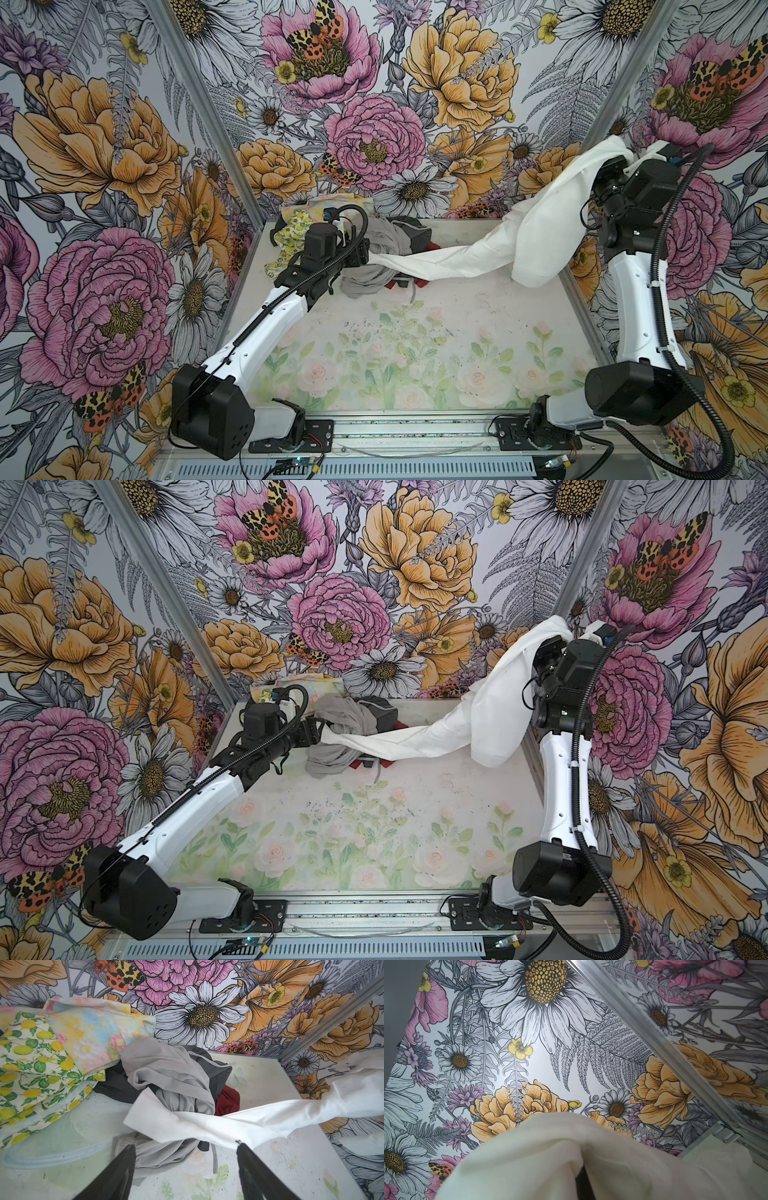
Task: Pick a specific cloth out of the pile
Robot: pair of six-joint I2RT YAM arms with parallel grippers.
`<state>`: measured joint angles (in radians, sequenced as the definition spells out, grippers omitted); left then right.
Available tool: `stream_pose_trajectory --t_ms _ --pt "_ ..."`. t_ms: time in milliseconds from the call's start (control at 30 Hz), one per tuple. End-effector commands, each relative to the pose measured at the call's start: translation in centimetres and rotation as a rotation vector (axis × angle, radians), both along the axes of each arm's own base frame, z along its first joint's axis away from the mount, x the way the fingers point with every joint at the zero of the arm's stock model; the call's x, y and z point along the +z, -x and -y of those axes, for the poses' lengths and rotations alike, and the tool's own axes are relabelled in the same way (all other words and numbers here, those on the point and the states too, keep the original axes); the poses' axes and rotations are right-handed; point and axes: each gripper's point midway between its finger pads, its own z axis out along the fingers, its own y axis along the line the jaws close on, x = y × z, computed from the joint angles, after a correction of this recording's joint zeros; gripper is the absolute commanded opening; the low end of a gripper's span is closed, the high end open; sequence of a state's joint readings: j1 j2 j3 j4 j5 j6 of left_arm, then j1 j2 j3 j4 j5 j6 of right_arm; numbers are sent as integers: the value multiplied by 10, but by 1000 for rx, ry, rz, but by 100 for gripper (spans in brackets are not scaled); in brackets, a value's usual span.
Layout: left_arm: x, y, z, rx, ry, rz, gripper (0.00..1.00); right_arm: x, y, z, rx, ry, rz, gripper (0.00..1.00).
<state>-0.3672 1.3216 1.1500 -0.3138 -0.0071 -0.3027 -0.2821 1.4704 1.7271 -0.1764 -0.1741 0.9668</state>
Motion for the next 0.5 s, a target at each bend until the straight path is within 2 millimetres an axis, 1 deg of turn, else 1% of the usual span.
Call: stream_pose_trajectory --t_ms 0,200,267,367,467 --pt "-9 1 6 -26 -21 -9 78 37 6 7 -12 79 72 0" --pt "-11 1 6 -26 -24 -12 78 52 8 35 -86 136 68 0" --pt "-14 0 7 -27 -25 -19 78 56 8 48 -104 143 67 0" --pt "-17 -1 8 -28 -27 -26 78 57 8 66 -120 139 66 0" --pt "-19 -1 8 -29 -30 -30 78 59 6 76 -119 153 58 0"
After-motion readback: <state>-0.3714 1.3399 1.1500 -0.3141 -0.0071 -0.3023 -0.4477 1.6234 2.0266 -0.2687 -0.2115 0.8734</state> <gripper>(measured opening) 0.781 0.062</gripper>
